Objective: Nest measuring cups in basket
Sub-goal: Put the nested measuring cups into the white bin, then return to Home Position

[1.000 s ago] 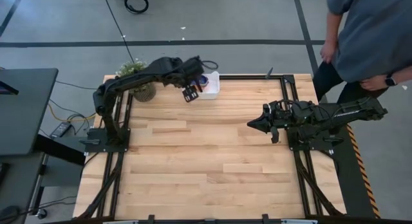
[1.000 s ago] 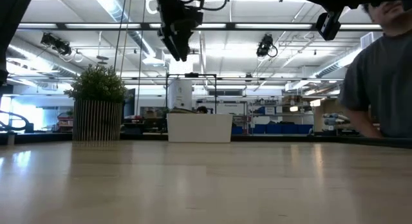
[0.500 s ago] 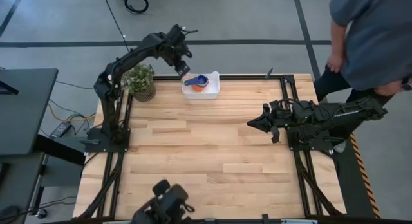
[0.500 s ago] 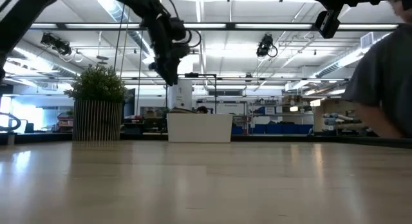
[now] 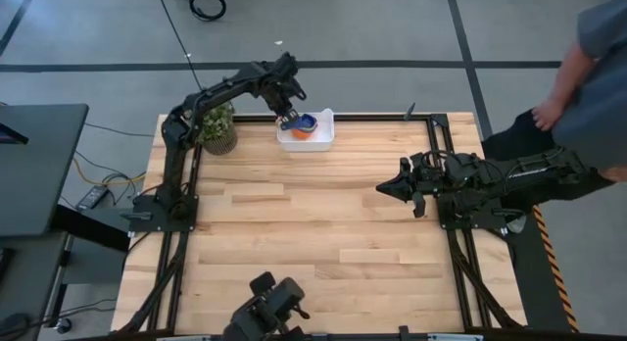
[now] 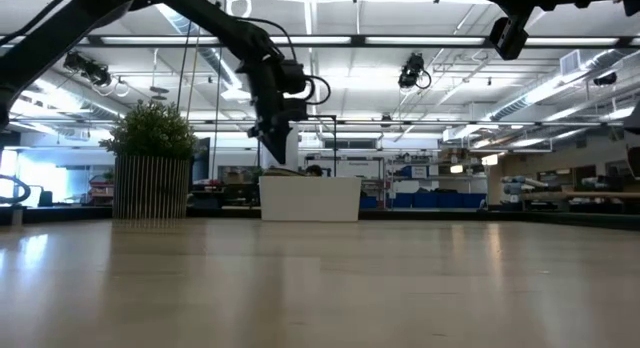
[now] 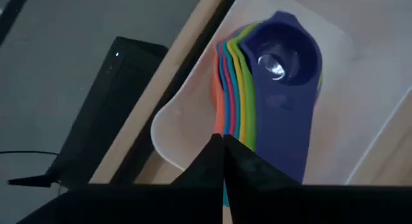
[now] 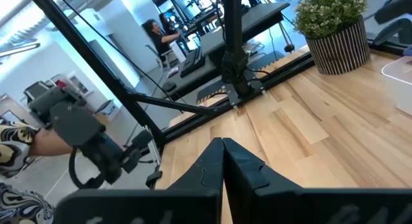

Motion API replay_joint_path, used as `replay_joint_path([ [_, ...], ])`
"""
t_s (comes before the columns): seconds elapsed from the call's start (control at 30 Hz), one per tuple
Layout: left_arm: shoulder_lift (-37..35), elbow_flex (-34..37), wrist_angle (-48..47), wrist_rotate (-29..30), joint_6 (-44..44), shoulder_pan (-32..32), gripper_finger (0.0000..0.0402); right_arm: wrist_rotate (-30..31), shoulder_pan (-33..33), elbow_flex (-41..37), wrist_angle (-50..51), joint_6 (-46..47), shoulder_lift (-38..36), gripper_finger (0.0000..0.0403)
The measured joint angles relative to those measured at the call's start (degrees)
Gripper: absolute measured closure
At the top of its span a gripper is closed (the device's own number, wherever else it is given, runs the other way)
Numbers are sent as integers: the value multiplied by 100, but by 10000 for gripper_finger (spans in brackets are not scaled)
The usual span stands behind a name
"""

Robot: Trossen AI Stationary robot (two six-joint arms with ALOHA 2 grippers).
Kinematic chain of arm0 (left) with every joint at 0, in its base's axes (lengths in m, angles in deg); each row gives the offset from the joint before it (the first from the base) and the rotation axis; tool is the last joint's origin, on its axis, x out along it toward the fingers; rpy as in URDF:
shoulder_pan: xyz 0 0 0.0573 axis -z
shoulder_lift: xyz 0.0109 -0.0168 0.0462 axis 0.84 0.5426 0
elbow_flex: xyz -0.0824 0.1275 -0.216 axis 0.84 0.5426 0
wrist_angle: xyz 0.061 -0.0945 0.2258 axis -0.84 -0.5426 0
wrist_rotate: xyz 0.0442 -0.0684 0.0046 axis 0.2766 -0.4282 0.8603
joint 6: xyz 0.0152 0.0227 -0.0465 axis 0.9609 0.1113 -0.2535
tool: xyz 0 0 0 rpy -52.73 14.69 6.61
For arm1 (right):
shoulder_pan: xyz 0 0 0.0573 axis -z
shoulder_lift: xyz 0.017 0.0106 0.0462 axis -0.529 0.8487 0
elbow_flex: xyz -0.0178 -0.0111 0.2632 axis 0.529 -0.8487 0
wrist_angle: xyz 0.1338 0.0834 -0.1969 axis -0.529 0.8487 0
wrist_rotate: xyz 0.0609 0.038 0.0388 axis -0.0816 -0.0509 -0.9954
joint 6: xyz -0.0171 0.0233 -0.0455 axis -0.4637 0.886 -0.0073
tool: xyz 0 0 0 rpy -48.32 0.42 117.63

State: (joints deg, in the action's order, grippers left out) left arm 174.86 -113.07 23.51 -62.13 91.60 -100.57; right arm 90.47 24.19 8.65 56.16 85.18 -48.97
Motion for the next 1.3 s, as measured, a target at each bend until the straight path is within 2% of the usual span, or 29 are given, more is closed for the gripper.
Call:
replay_joint_path([
  [0.3,90,53,-48,778,271,259,398,0,0,0,2,0,2,389],
  [0.87,263,56,-313,603,312,389,399,0,0,0,0,0,2,389],
  [1.03,270,59,-321,237,297,418,399,1,0,0,0,0,0,389],
  [1.3,278,-59,-326,362,242,352,399,0,0,0,2,0,2,389],
])
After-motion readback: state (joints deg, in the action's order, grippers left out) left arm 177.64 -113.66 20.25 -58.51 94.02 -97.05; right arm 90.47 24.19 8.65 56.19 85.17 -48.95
